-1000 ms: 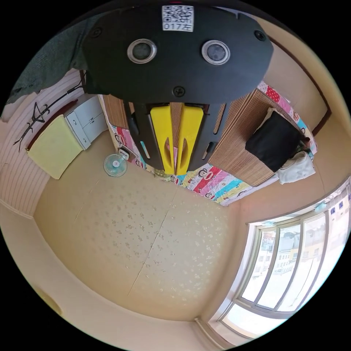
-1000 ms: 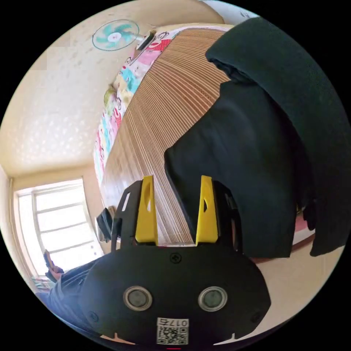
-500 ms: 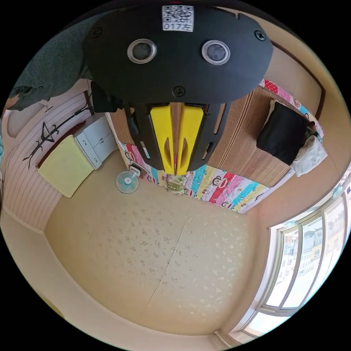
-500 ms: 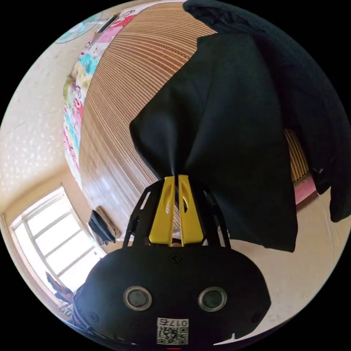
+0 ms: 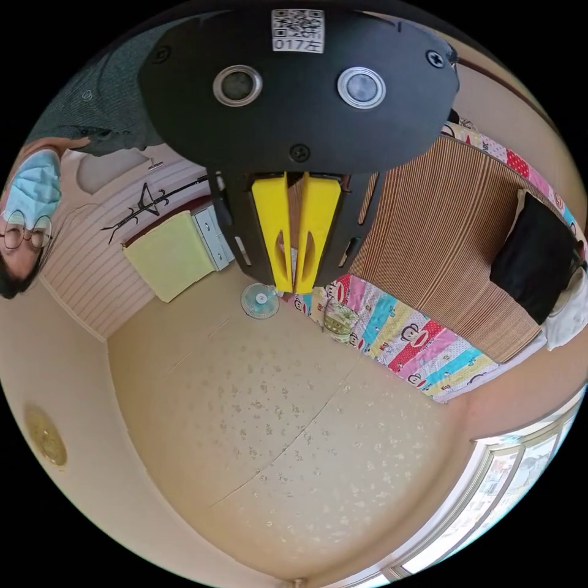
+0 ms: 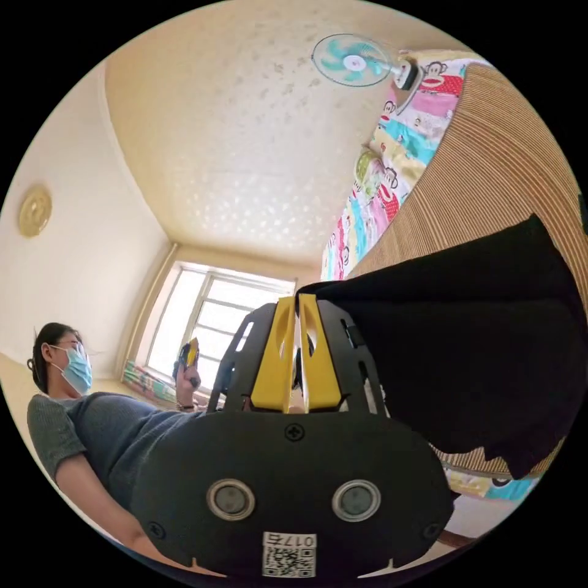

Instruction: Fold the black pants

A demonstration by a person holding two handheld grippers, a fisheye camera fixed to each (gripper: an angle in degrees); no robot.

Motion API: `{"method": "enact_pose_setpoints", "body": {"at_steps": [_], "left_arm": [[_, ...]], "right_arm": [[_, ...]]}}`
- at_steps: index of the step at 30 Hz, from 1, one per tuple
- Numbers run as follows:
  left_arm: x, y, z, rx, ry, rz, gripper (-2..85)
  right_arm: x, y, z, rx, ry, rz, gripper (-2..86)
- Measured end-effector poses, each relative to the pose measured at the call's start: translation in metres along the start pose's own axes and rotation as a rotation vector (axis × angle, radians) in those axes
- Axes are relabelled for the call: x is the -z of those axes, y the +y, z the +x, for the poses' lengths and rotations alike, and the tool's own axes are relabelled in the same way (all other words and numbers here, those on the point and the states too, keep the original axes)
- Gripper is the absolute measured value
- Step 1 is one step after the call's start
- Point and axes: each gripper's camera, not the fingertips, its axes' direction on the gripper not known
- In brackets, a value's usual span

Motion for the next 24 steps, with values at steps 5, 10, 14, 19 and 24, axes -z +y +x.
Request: {"method": "enact_pose_setpoints", "body": {"at_steps": [5, 10, 14, 19, 24], "left_arm": [[0.003, -0.002, -0.007, -0.007, -0.02, -0.003, -1.0], [0.012, 0.005, -0.021, 0.034, 0.002, 0.035, -1.0], [0.023, 0.016, -0.035, 0.07, -0.023, 0.064, -1.0], [0.031, 0.028, -0.058, 0.14, -0.025, 0.081, -1.0], [0.031, 0.036, -0.08, 0.194, -0.012, 0.101, -1.0]], "right_arm": [[-0.038, -0.042, -0.089, 0.293, -0.101, -0.121, 1.1], [-0.034, -0.063, -0.107, 0.384, -0.578, 0.048, 1.2], [-0.055, -0.08, -0.079, 0.317, -0.728, 0.019, 1.3], [-0.09, -0.085, -0.056, 0.238, -0.27, -0.216, 1.4], [-0.134, -0.067, 0.014, -0.013, 0.244, -0.532, 1.2]]}}
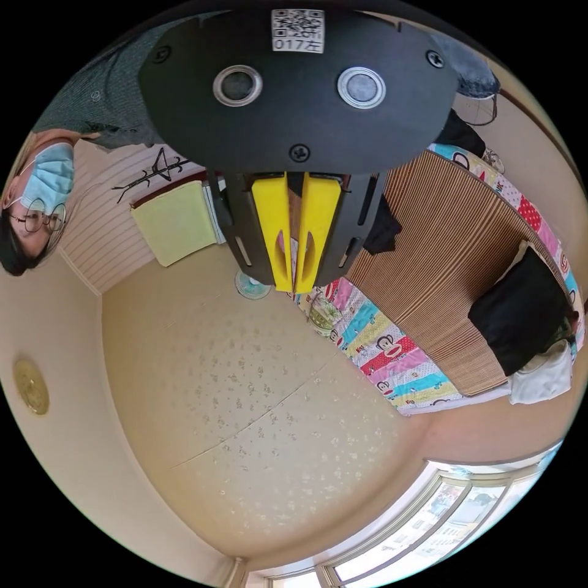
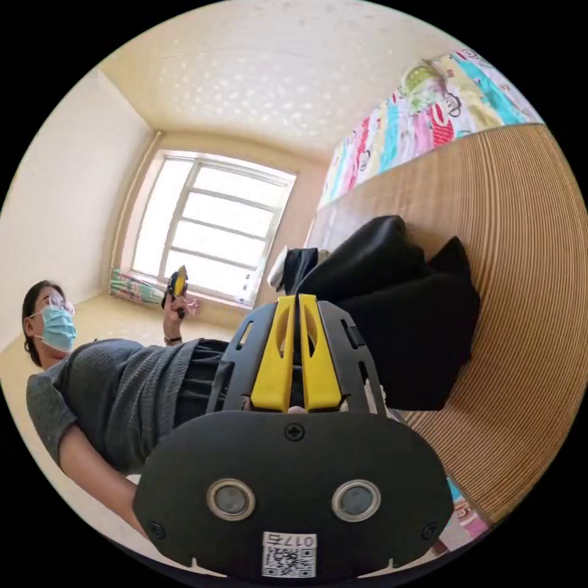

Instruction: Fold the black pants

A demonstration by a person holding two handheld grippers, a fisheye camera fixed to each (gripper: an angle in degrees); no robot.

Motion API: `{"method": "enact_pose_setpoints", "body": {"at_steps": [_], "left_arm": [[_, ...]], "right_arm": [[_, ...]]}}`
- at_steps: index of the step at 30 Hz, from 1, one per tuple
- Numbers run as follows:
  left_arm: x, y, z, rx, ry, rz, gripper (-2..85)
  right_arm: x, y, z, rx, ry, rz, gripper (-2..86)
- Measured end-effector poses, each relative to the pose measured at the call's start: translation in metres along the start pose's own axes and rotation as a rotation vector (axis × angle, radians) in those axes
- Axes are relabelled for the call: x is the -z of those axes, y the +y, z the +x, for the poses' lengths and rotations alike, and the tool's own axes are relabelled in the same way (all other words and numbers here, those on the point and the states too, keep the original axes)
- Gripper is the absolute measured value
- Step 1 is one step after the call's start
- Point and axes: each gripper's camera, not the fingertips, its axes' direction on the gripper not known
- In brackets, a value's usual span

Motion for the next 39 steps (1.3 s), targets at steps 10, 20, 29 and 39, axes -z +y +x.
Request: {"method": "enact_pose_setpoints", "body": {"at_steps": [10, 20, 29, 39], "left_arm": [[-0.009, 0.003, -0.038, 0.079, 0.001, -0.009, -0.8], [0.035, 0.012, -0.1, 0.249, -0.196, -0.041, 5.3], [0.073, -0.032, -0.162, 0.274, -0.309, -0.069, 5.6], [0.037, -0.117, -0.233, 0.189, -0.245, -0.256, 6.1]], "right_arm": [[-0.068, -0.068, -0.07, -0.054, 1.08, -0.118, 2.3], [-0.329, -0.245, -0.126, 0.232, 0.856, -0.484, 12.6], [-0.498, -0.288, -0.117, 0.092, 1.024, -0.663, 14.9], [-0.443, -0.24, -0.21, -0.076, 1.205, -0.147, 4.1]]}}
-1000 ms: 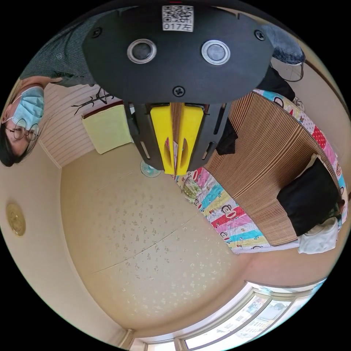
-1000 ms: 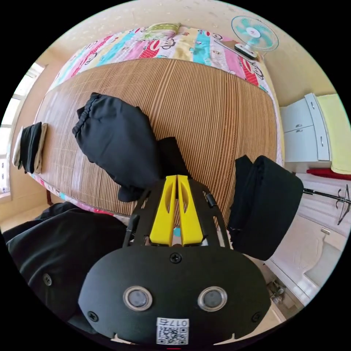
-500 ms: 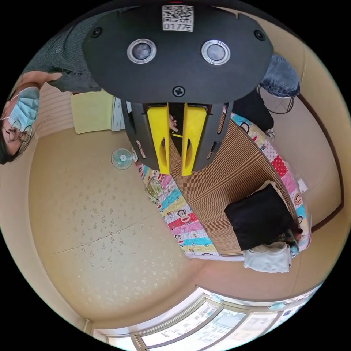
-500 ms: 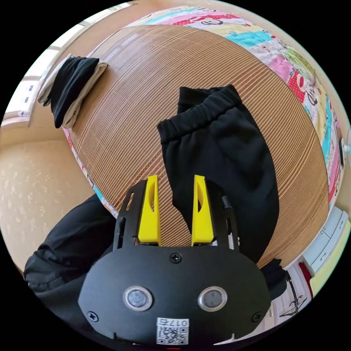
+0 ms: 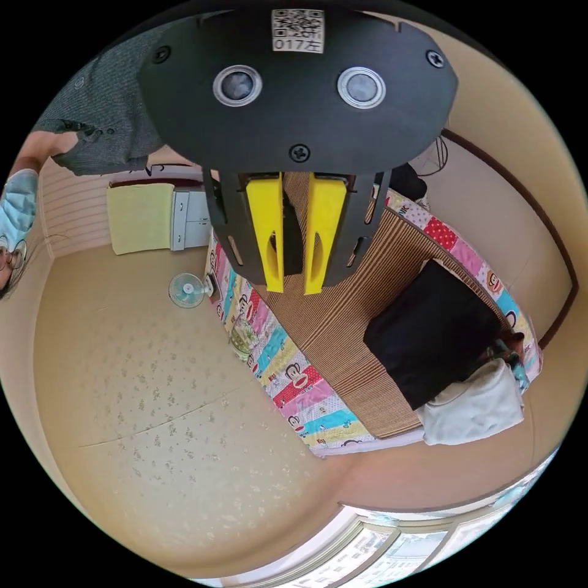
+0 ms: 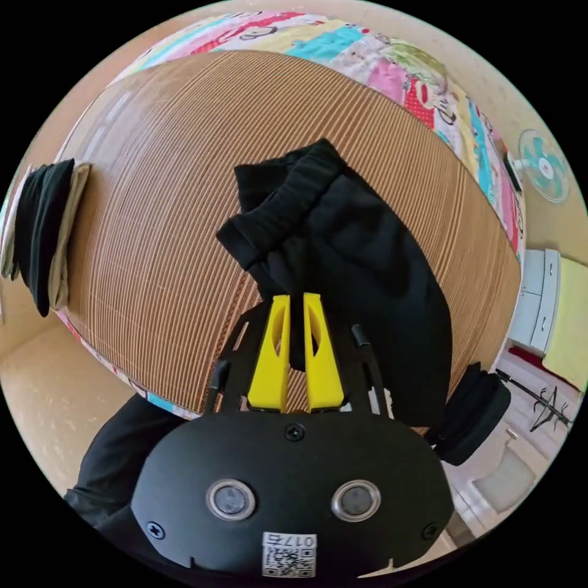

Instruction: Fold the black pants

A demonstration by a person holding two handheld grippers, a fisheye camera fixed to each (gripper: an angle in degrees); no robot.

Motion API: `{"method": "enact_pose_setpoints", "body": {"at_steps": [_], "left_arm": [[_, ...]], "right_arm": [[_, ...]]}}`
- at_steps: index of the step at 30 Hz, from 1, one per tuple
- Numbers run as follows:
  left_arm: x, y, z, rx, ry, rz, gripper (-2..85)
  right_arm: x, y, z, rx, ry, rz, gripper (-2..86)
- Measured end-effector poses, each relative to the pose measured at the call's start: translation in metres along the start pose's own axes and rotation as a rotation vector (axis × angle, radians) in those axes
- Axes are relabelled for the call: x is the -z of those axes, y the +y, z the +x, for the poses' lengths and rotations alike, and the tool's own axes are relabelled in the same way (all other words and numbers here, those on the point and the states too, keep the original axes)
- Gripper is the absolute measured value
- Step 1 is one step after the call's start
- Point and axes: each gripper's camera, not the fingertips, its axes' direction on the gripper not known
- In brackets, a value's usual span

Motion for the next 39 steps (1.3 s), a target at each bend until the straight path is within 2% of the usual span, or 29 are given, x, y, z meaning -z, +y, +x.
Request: {"method": "enact_pose_setpoints", "body": {"at_steps": [6, 9, 11, 16, 21, 24, 29, 31, 33, 35, 37, 39], "left_arm": [[-0.057, -0.051, -0.007, -0.13, 0.143, -0.197, 6.6], [-0.099, -0.056, 0.012, -0.258, 0.232, -0.358, 7.4], [-0.128, -0.042, 0.036, -0.383, 0.297, -0.494, 8.5], [-0.146, 0.018, 0.073, -0.598, 0.414, -0.67, 10.0], [-0.119, 0.068, 0.094, -0.732, 0.475, -0.68, 10.1], [-0.092, 0.091, 0.115, -0.865, 0.437, -0.639, 11.2], [-0.009, 0.136, 0.168, -1.132, 0.366, -0.353, 17.9], [0.022, 0.156, 0.188, -1.225, 0.424, -0.262, 19.2], [0.059, 0.176, 0.205, -1.326, 0.49, -0.131, 18.5], [0.109, 0.198, 0.215, -1.396, 0.548, 0.081, 12.6], [0.145, 0.2, 0.211, -1.355, 0.646, 0.224, 5.9], [0.176, 0.189, 0.208, -1.288, 0.7, 0.322, 4.3]], "right_arm": [[0.179, 0.116, 0.024, -0.271, 0.172, 0.417, 2.1], [0.253, 0.178, 0.008, -0.356, 0.255, 0.598, 1.5], [0.295, 0.22, -0.007, -0.414, 0.305, 0.717, 1.3], [0.388, 0.339, -0.045, -0.555, 0.393, 1.033, 1.0], [0.473, 0.449, -0.08, -0.586, 0.511, 1.354, 1.0], [0.512, 0.5, -0.088, -0.582, 0.502, 1.526, 1.0], [0.559, 0.567, -0.094, -0.525, 0.46, 1.745, 1.1], [0.57, 0.586, -0.094, -0.505, 0.437, 1.799, 1.1], [0.579, 0.61, -0.093, -0.514, 0.42, 1.843, 1.2], [0.582, 0.626, -0.09, -0.51, 0.423, 1.875, 1.2], [0.585, 0.637, -0.085, -0.485, 0.429, 1.88, 1.2], [0.585, 0.654, -0.075, -0.468, 0.416, 1.898, 1.3]]}}
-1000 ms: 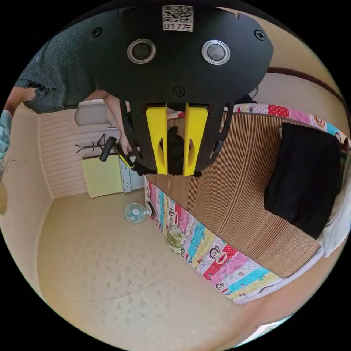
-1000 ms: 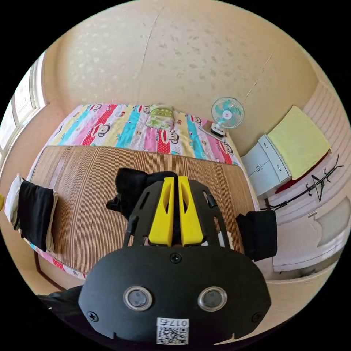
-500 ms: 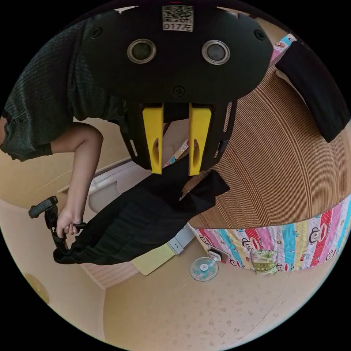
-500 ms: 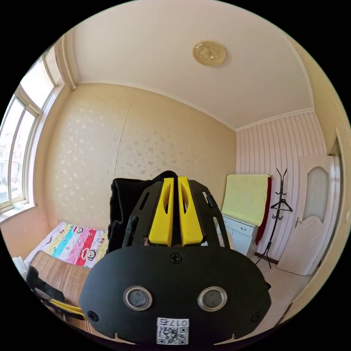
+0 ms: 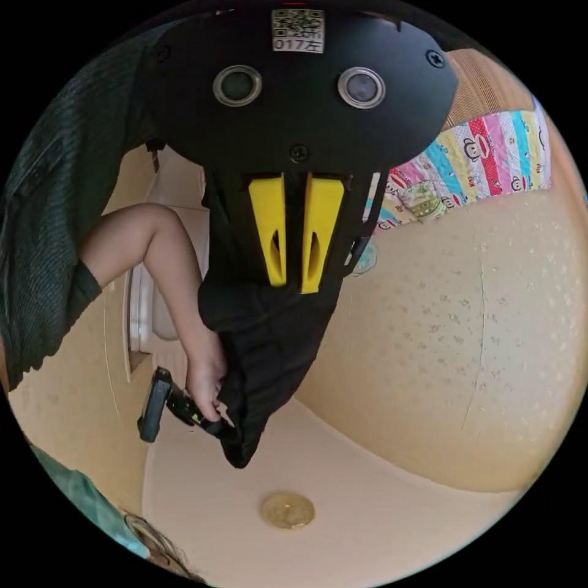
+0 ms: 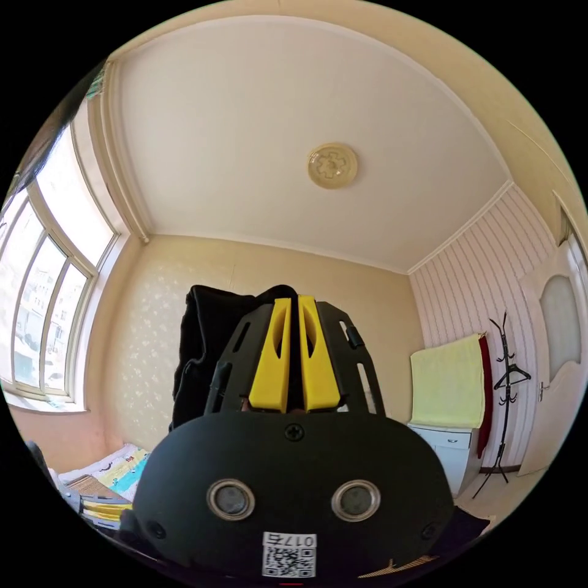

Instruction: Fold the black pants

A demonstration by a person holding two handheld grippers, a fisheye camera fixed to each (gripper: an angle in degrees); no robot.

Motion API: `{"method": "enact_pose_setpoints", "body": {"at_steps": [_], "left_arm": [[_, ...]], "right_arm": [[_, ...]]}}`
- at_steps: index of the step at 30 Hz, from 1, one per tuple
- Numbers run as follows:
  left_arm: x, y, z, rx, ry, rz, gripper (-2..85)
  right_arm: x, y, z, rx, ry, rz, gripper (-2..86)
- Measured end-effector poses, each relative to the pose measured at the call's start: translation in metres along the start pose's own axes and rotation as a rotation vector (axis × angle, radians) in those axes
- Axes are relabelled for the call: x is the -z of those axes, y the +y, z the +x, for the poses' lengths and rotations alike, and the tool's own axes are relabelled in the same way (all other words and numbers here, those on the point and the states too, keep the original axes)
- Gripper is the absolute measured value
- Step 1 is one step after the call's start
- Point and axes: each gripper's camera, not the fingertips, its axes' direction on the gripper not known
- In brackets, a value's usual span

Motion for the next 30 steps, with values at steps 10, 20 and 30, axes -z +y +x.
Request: {"method": "enact_pose_setpoints", "body": {"at_steps": [10, 20, 30], "left_arm": [[0.124, -0.065, -0.056, 0.266, -0.061, 0.424, 2.5], [0.132, -0.036, -0.035, 0.346, -0.172, 0.497, 2.4], [-0.083, -0.023, -0.207, 0.404, -0.493, 0.068, 2.9]], "right_arm": [[0.031, 0.006, 0.088, -0.099, -0.136, 0.069, 1.8], [0.025, 0.07, 0.147, -0.308, -0.382, -0.077, 1.5], [-0.338, 0.272, 0.139, -0.209, -0.13, -0.713, 2.2]]}}
